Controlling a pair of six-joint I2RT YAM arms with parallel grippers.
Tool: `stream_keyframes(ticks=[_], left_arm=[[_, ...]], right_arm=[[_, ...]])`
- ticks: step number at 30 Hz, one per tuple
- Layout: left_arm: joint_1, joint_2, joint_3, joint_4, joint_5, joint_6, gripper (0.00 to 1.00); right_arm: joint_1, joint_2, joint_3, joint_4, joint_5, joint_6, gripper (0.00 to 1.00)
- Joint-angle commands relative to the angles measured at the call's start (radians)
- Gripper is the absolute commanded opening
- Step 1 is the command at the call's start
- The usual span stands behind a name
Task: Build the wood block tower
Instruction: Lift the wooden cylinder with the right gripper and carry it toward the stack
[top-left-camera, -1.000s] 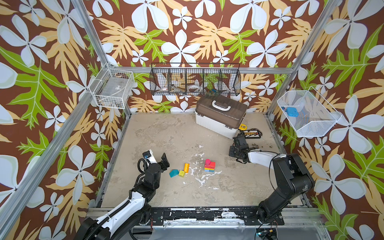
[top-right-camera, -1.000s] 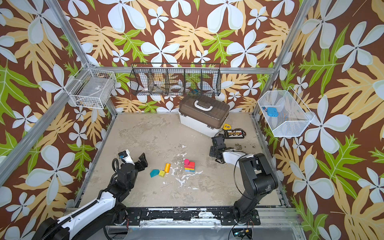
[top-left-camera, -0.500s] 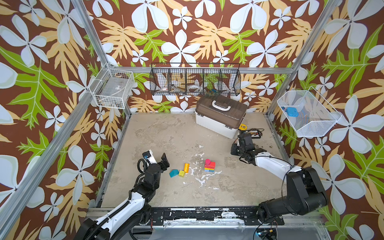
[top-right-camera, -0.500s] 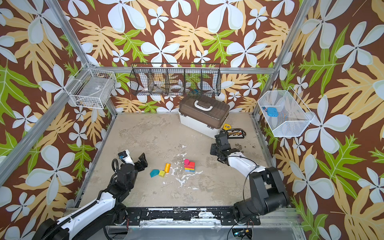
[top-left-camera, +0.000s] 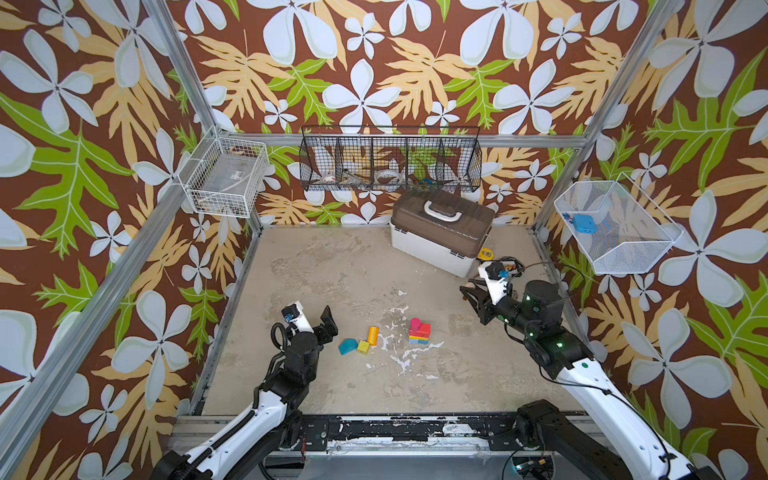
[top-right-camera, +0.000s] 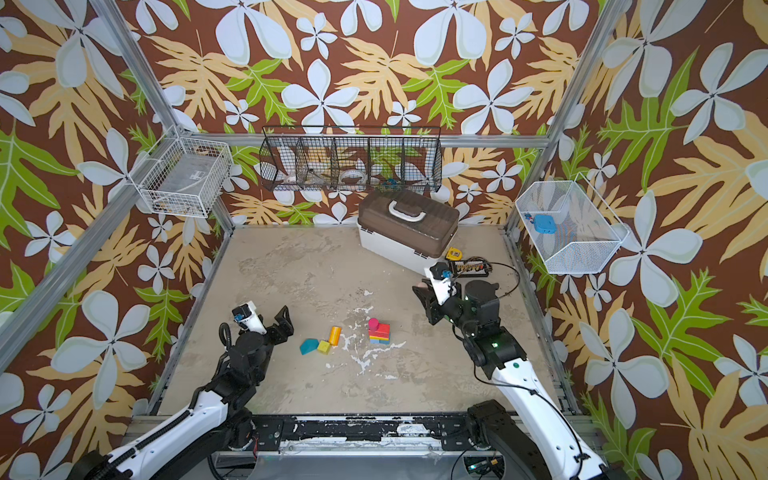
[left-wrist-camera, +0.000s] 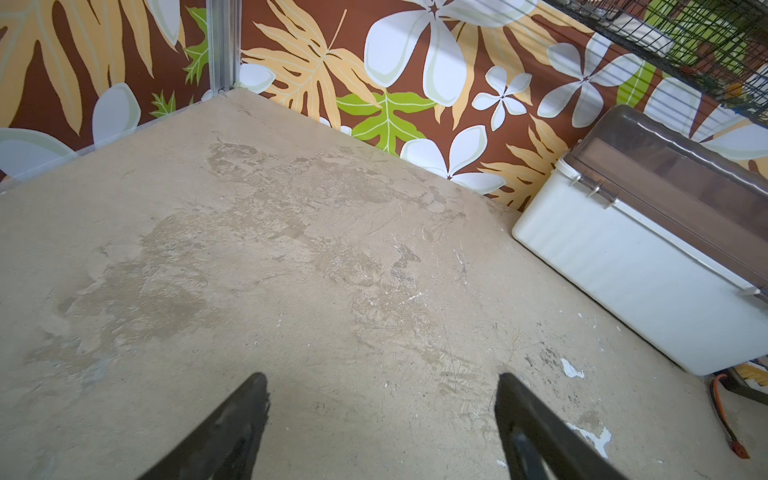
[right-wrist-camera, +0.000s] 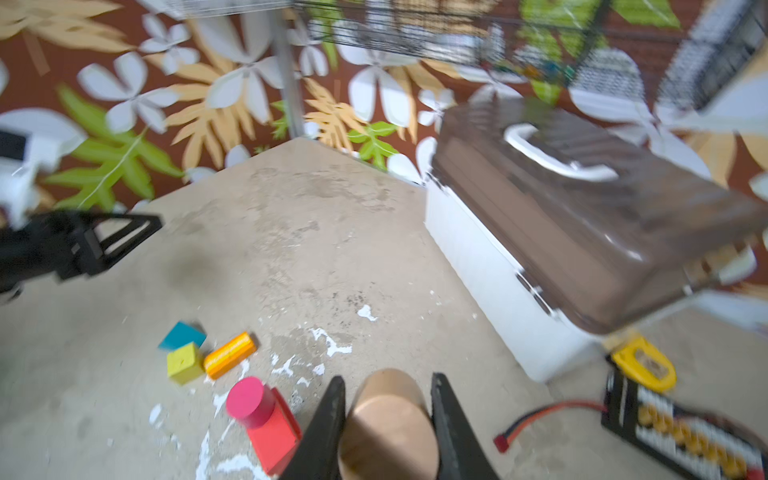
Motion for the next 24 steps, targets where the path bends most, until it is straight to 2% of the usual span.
stream_keyframes(ticks=[1,3,9,20,24], left_arm=[[0.002,-0.005,-0.005,0.024,0.006,0.005,0.87],[0.002,-0.009,-0.006,0.024,0.004,0.004,0.87],[0.002,-0.009,-0.008,0.035,0.028,0.014,0.88],[0.002,-0.021,-0.021,0.07,0.093,0.047,0.9],[0.002,-0.02,-0.021,0.071,0.095,0.048,0.9]], right_arm=[[0.006,-0.028,-0.01,-0.065,-0.201,-0.32,0.0],[0.006,-0.023,-0.006,-0.096,-0.198,-0.356,0.0],[0.012,0.081,0.058,-0.195,-0.284,-0.431,0.0],[0.129,0.238,0.11,-0.295,-0.151,-0.47,0.0],[0.149,0.298,0.101,-0.28,-0.145,-0.49,0.0]])
